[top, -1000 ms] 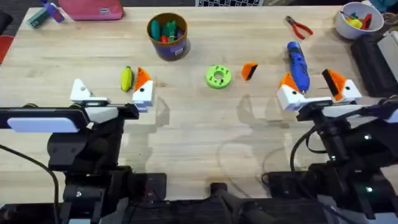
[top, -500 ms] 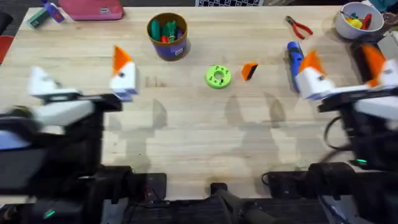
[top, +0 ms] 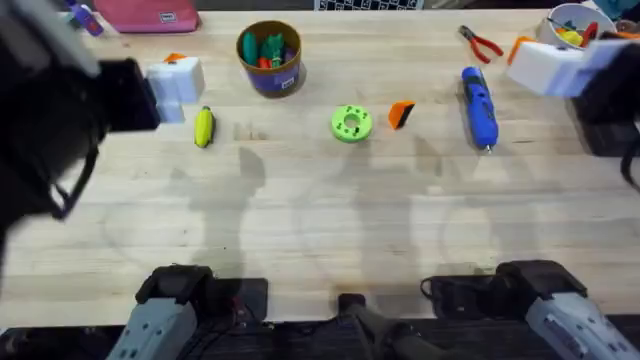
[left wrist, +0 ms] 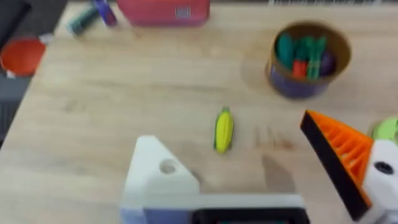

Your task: Pick up the gripper from the table and insert it into the empty holder that is missing its gripper. Then pick up a screw, insert it into the mounting hole, and use the screwdriver to tighten it. Finally, clean up the table by picking up the vegetable and placing it into the bucket.

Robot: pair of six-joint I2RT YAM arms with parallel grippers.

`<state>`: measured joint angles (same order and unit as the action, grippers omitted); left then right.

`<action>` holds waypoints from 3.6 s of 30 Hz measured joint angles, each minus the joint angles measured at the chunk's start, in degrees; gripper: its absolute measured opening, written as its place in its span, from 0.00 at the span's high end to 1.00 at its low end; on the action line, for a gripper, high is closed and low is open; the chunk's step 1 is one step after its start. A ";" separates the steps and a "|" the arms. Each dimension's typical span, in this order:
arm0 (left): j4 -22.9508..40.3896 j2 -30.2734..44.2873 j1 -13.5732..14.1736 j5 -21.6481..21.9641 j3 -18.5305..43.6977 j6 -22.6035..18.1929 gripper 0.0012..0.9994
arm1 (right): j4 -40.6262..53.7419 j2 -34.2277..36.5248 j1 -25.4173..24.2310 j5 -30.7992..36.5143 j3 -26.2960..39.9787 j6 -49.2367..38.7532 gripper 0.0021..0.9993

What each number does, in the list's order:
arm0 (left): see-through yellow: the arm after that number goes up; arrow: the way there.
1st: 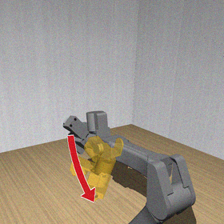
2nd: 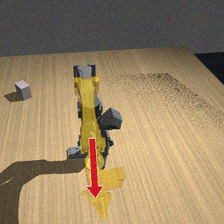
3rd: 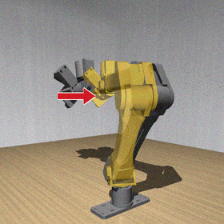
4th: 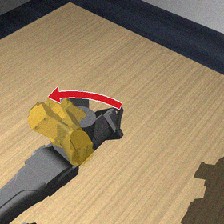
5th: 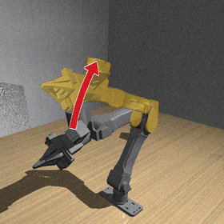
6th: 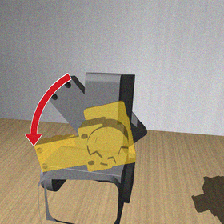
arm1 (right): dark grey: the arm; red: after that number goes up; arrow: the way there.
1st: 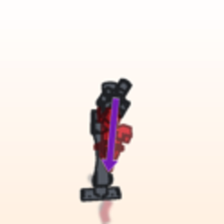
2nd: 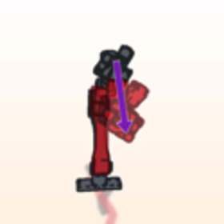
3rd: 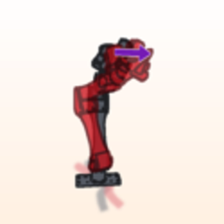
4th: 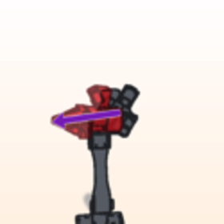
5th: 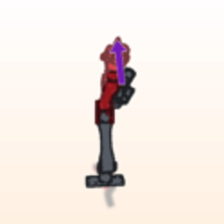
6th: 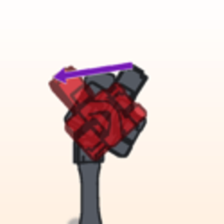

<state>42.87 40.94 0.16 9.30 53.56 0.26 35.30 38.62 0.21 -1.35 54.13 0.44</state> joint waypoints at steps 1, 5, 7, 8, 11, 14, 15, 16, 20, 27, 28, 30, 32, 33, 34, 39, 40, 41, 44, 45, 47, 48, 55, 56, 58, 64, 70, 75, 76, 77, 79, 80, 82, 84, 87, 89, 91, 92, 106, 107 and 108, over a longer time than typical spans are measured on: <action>2.33 2.86 0.00 -0.02 2.20 -0.01 0.01 | 2.65 2.51 0.00 -0.01 2.12 0.01 0.01; 11.82 16.94 0.00 -1.52 10.97 -0.03 0.01 | 17.04 16.29 0.00 -0.01 11.86 0.01 0.01; 13.44 21.09 0.00 -2.61 12.58 -0.03 0.01 | 20.27 20.08 0.00 -0.01 13.36 0.01 0.01; 13.80 22.76 0.00 -3.15 13.01 -0.03 0.01 | 21.33 21.47 0.00 0.00 13.69 0.01 0.01; 13.99 26.63 -0.01 -3.75 13.31 -0.03 0.01 | 23.04 24.93 0.00 0.01 13.82 0.01 0.01; 14.31 29.18 -0.48 -4.17 13.31 0.93 0.01 | 23.22 26.88 0.00 0.01 13.82 0.00 0.01; 14.42 29.60 -0.88 -4.29 13.31 1.28 0.01 | 23.25 27.18 0.00 0.00 13.85 0.00 0.01; 14.36 29.82 -1.47 -4.69 13.31 1.43 0.01 | 23.29 27.41 0.00 0.01 13.86 0.01 0.01; 14.17 29.96 -5.42 -7.83 13.34 -1.10 0.01 | 23.40 27.66 0.00 0.01 13.97 0.01 0.01; 13.86 37.06 -13.46 -15.63 13.88 -9.68 0.01 | 23.22 27.66 0.00 0.01 14.06 0.01 0.01; 13.54 38.85 -13.96 -16.19 13.88 -10.70 0.01 | 23.18 27.66 0.00 0.01 14.08 0.01 0.01; 12.43 42.56 -14.38 -17.16 13.88 -12.43 0.01 | 23.09 27.66 0.00 0.01 14.08 -0.01 0.01; 11.50 46.30 -14.35 -17.71 13.97 -13.77 0.01 | 22.87 27.66 0.00 0.01 14.08 0.00 0.01; 11.52 48.00 -14.27 -17.94 14.19 -14.30 0.01 | 22.70 27.66 0.00 0.01 14.08 0.01 0.01; 11.58 49.98 -14.23 -18.15 14.76 -14.82 0.01 | 22.50 27.66 0.00 0.01 14.08 0.01 0.01; 11.42 58.54 -14.19 -18.55 19.58 -15.96 0.01 | 22.20 27.66 0.00 0.01 14.10 0.01 0.01; 11.25 59.97 -14.19 -18.58 20.54 -16.09 0.01 | 22.18 27.66 0.00 -0.01 14.10 -0.01 0.01; 11.09 61.46 -14.19 -18.59 21.48 -16.17 0.01 | 22.17 27.67 0.00 0.01 14.10 0.00 0.01; 9.88 64.83 -14.19 -18.60 22.76 -16.37 0.01 | 22.17 27.67 0.00 0.01 14.10 0.00 0.00; 9.48 65.70 -14.19 -18.61 22.86 -16.38 0.01 | 22.17 27.66 0.00 0.01 14.10 0.01 0.01; 8.96 67.19 -14.19 -18.60 22.89 -16.47 0.01 | 22.20 27.66 0.00 0.01 14.10 0.00 0.01; 8.92 67.82 -14.19 -18.61 22.89 -16.51 0.00 | 22.20 27.66 0.00 0.01 14.10 0.01 0.01; 8.90 69.03 -14.19 -18.71 22.91 -16.73 0.25 | 22.20 27.66 0.00 0.01 14.10 -0.01 0.01; 8.88 69.03 -14.19 -18.76 22.91 -16.70 0.34 | 22.20 27.66 0.00 0.01 14.10 0.01 0.01; 8.93 69.04 -14.19 -18.81 22.91 -16.75 0.57 | 22.20 27.66 0.00 0.01 14.10 0.01 0.01; 8.88 69.04 -13.82 -19.41 22.91 -16.96 0.99 | 22.20 27.67 0.00 0.01 14.10 0.01 0.00; 8.83 69.03 -13.81 -19.41 22.91 -16.97 0.99 | 22.20 27.66 0.00 0.01 14.10 0.01 0.01; 12.63 69.05 -13.81 -19.41 24.57 -16.05 0.99 | 22.20 27.66 0.00 0.01 14.10 0.01 0.01; 13.65 69.05 -13.81 -19.54 25.54 -15.44 0.99 | 22.21 27.66 0.00 0.01 14.10 0.01 0.01; 14.44 69.04 -13.81 -19.82 26.88 -14.89 0.99 | 22.20 27.66 0.00 -0.01 14.10 0.01 0.01; 14.74 68.78 -13.63 -20.04 29.31 -14.22 0.99 | 22.20 27.66 0.00 0.01 14.10 -0.01 0.01; 14.67 68.24 -13.47 -20.04 30.24 -13.76 0.99 | 22.20 27.66 0.00 0.01 14.10 0.00 0.01; 15.19 63.06 -11.67 -20.06 31.52 -11.98 0.99 | 22.22 27.66 0.00 0.01 14.10 0.01 0.01; 16.35 59.42 -10.43 -20.11 31.63 -11.43 0.99 | 22.20 27.66 0.00 -0.01 14.10 0.01 0.01; 18.80 53.76 -8.60 -20.02 31.63 -10.47 0.99 | 22.20 27.66 0.00 0.01 14.10 0.01 0.01; 20.09 50.16 -7.58 -19.94 31.67 -9.99 0.99 | 22.22 27.66 0.00 -0.01 14.10 0.01 0.01; 21.06 46.98 -6.93 -19.81 31.67 -9.61 0.99 | 22.20 27.66 0.00 0.01 14.10 0.01 0.01; 21.60 45.42 -6.64 -19.75 31.67 -9.45 0.99 | 22.20 27.66 0.00 0.01 14.10 0.00 0.01; 30.01 35.01 -3.12 -19.17 31.70 -8.62 0.01 | 22.22 27.68 0.00 0.01 14.10 -0.01 0.01; 30.88 34.50 -3.04 -19.17 31.70 -8.62 0.01 | 22.21 27.66 0.00 0.01 14.10 0.00 0.01; 31.52 33.79 -2.98 -19.19 31.68 -8.61 0.01 | 22.22 27.66 0.00 0.01 14.10 0.01 0.01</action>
<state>74.38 74.74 -2.81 -9.89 85.24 -8.34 57.52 66.28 0.21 -1.34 68.23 0.45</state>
